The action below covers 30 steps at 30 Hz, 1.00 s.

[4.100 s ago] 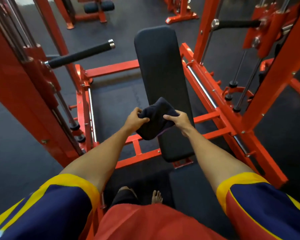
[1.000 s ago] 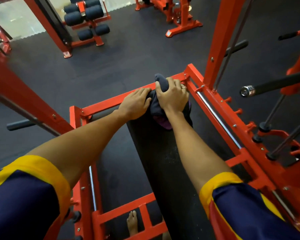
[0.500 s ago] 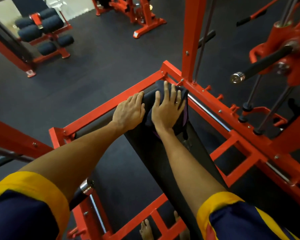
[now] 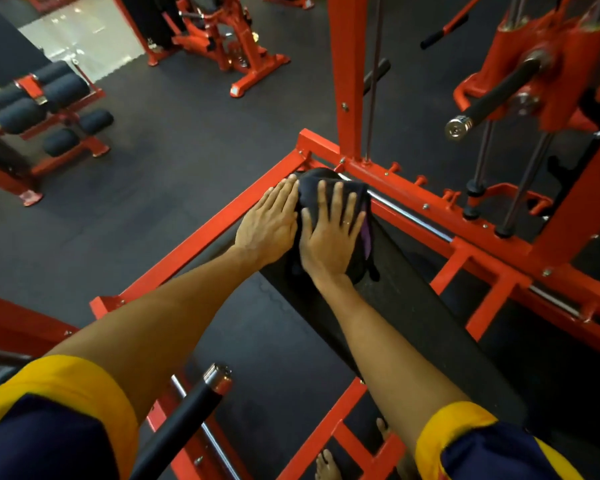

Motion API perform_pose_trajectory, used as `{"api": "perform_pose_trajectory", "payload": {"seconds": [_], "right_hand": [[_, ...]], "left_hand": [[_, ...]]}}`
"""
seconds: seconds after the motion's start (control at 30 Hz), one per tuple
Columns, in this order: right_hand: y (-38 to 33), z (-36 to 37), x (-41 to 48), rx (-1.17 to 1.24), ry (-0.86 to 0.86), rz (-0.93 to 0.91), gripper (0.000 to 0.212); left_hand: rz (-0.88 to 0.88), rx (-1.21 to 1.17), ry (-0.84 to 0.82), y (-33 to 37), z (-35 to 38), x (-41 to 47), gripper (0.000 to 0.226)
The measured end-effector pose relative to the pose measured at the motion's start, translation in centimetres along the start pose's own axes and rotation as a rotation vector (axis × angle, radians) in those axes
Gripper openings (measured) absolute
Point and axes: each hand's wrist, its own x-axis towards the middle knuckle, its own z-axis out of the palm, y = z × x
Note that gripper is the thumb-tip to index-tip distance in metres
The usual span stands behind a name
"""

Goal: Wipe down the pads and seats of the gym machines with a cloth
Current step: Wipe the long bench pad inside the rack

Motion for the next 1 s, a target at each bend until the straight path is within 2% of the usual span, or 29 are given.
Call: {"api": "perform_pose_trajectory", "payload": {"seconds": [0.07, 0.17, 0.23, 0.33, 0.37, 0.4, 0.5, 0.57, 0.7, 0.8, 0.9, 1.0], "right_hand": [[0.5, -0.1, -3.0, -0.052, -0.03, -0.101, 0.066], [3.5, -1.1, -4.4, -0.086, -0.093, -0.147, 0.069], [5.3, -1.7, -2.1, -0.077, -0.083, -0.021, 0.071], [4.4, -1.5, 0.4, 0.012, -0.055, 0.306, 0.072], [3.5, -1.3, -0.1, 0.018, -0.034, 0.319, 0.071], [2.9, -1.1, -1.2, 0.018, -0.02, 0.276, 0.07], [4.0, -1.6, -5.1, -0.019, -0.067, -0.013, 0.065], [6.7, -2.2, -5.1, -0.02, -0.091, -0.083, 0.064], [9.3, -2.6, -0.8, 0.015, -0.077, 0.138, 0.065], [7.3, -2.6, 3.8, 0.095, -0.061, 0.342, 0.059], [4.5, -2.5, 6.2, 0.154, -0.1, 0.326, 0.052], [6.8, -3.0, 5.1, 0.177, -0.102, 0.242, 0.054]], "left_hand": [[0.043, -0.009, -0.025, -0.2, -0.1, -0.3, 0.062], [0.139, 0.033, -0.014, -0.9, -0.3, -1.0, 0.061], [0.176, 0.086, 0.011, -1.1, -0.5, -1.2, 0.061], [0.252, 0.088, 0.0, 0.0, -0.7, -1.0, 0.063], [0.274, 0.076, -0.006, 0.4, -0.7, -0.9, 0.064], [0.288, 0.064, -0.014, 0.9, -0.6, -0.6, 0.065], [0.287, 0.042, -0.029, 1.6, -0.5, 0.6, 0.063], [0.312, 0.087, -0.027, 1.9, -0.1, 1.3, 0.06], [0.313, 0.209, -0.047, 2.3, 0.8, 1.8, 0.065], [0.298, 0.218, -0.033, 2.8, 1.0, 2.3, 0.068], [0.303, 0.247, -0.051, 2.5, 0.8, 2.2, 0.071], [0.301, 0.236, -0.035, 2.4, 0.8, 2.0, 0.069]]}}
